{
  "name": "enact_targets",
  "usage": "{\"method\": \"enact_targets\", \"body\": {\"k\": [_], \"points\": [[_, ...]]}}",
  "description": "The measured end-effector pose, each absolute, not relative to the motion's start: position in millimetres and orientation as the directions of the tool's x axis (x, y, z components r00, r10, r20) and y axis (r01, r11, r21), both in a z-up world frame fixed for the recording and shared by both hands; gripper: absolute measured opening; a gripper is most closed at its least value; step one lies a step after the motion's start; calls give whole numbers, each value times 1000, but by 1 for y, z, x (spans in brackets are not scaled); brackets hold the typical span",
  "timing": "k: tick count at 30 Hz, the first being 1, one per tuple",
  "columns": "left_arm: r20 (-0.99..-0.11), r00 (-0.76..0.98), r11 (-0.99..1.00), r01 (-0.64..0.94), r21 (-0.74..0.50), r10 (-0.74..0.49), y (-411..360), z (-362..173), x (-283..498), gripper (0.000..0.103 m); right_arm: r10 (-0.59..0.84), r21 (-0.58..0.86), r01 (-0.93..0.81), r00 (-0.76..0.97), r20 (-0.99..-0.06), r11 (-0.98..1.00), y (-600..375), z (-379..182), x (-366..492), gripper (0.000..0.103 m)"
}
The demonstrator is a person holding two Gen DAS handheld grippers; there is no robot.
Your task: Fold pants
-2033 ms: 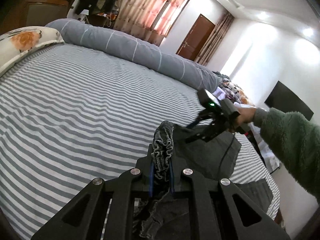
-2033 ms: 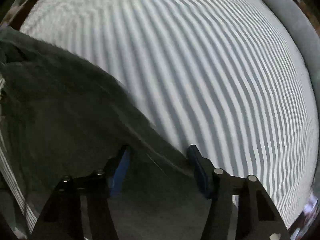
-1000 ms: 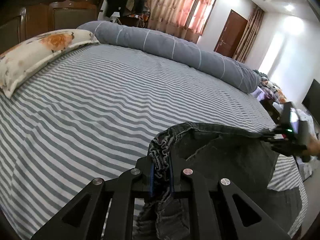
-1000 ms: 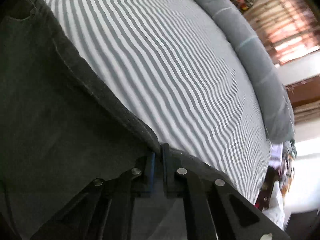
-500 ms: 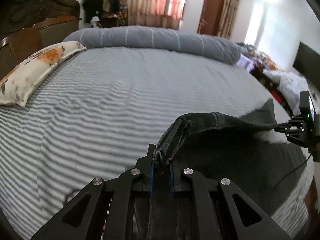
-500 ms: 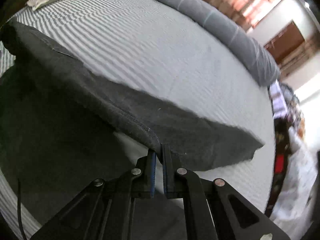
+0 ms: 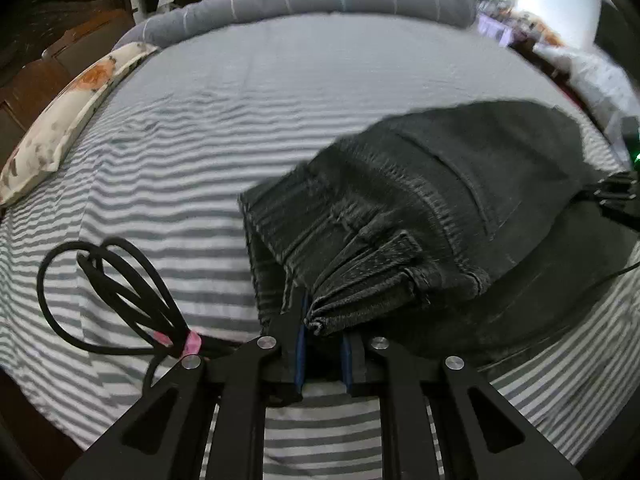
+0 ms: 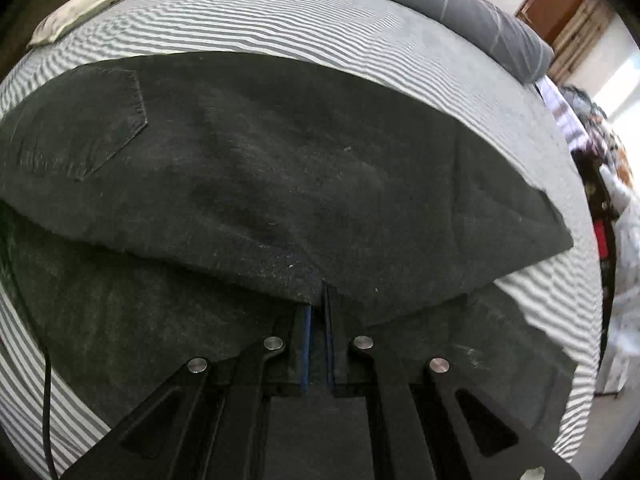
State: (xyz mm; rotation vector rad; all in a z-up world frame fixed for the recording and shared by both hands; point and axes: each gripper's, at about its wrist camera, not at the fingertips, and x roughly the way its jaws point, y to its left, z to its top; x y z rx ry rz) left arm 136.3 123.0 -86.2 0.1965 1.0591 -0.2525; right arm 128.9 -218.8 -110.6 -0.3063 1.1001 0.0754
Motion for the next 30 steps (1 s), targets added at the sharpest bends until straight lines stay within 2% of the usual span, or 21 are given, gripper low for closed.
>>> {"method": "enact_targets", "body": {"k": [2,3,5,6,7,10,11,16,19,30], "points": [[-891,444,961,276,32,-98,124,-90,138,17,-66,-166,-173,471,-880,971,-223,-107,133,13],[-898,428,965,262,19,-99,126,-91,138,17,-47,-135,-156,469,-882,979,-227,-106,134,27],[-908,396,971,237,-43,-137,132,-88,134,19,-5,-59,-95,494,-870,994,-232,-97,122,43],[-908,393,973,224,-55,-142,134,-85,130,20,18,-27,-80,512,-859,996,-235,-92,112,46],[-907,393,974,213,-71,-152,138,-80,124,24,29,-11,-74,519,-855,997,-236,-89,107,46],[-891,407,976,165,-143,-200,149,-66,107,49,99,88,-46,538,-837,995,-248,-78,86,46],[-882,411,971,151,-184,-231,153,-61,102,51,125,123,-40,541,-832,992,-250,-77,75,46],[-773,436,873,65,-484,-461,164,-49,80,54,217,254,-8,550,-807,967,-259,-78,32,46],[-712,452,793,-17,-609,-538,163,-58,84,54,253,313,15,552,-795,950,-269,-89,26,46],[-720,423,736,-162,-658,-550,134,-104,123,53,394,507,57,557,-731,860,-268,-111,31,47]]}}
